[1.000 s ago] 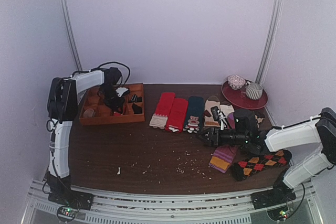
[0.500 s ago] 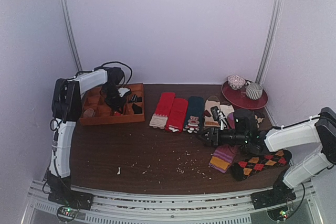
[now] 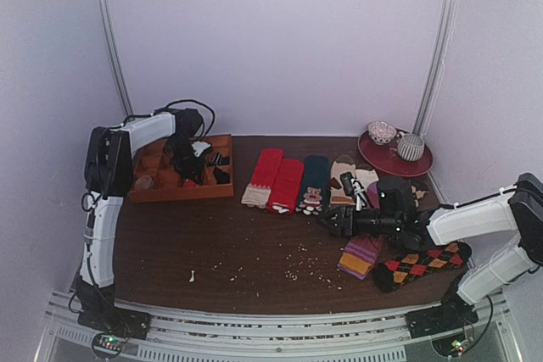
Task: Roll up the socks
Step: Place a pair of socks in the storage box.
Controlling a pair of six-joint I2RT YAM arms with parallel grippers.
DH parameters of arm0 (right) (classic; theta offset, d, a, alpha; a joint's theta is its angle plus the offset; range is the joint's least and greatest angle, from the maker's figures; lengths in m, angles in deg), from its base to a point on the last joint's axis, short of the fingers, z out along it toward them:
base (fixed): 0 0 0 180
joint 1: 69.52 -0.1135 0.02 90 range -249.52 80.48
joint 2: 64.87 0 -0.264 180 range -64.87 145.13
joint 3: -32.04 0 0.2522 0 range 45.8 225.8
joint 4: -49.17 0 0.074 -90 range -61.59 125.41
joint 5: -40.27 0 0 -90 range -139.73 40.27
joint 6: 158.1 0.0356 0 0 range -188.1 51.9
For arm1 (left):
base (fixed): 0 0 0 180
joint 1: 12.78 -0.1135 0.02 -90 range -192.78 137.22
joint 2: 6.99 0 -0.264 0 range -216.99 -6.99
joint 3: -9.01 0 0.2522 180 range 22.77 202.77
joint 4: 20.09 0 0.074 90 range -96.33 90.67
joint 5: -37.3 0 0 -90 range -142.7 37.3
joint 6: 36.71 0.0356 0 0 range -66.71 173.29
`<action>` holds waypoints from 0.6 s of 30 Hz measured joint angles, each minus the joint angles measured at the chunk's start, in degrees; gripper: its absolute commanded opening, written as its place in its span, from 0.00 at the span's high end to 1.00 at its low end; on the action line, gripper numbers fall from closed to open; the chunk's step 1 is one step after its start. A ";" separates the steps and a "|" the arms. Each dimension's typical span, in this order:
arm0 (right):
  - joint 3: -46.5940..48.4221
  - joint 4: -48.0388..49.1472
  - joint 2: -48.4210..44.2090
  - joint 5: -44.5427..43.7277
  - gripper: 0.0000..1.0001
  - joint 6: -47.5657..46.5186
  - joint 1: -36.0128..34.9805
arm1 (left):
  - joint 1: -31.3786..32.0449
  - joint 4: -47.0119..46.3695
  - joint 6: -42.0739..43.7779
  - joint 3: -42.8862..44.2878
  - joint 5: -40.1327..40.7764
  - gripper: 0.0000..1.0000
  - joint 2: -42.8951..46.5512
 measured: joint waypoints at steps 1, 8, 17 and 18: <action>0.00 -0.02 0.00 0.00 0.51 0.00 0.00 | 0.00 0.00 -0.04 0.00 0.22 0.65 0.11; 0.11 -0.46 0.00 0.00 0.52 0.00 0.00 | 0.15 0.02 -0.26 0.02 1.44 0.63 1.29; 0.35 -0.94 0.00 0.00 0.52 0.00 0.00 | 0.15 -0.02 -0.24 0.22 3.04 0.58 5.44; 0.37 -1.03 0.00 0.00 0.52 0.00 0.00 | 0.15 -0.02 -0.24 0.22 3.10 0.58 5.90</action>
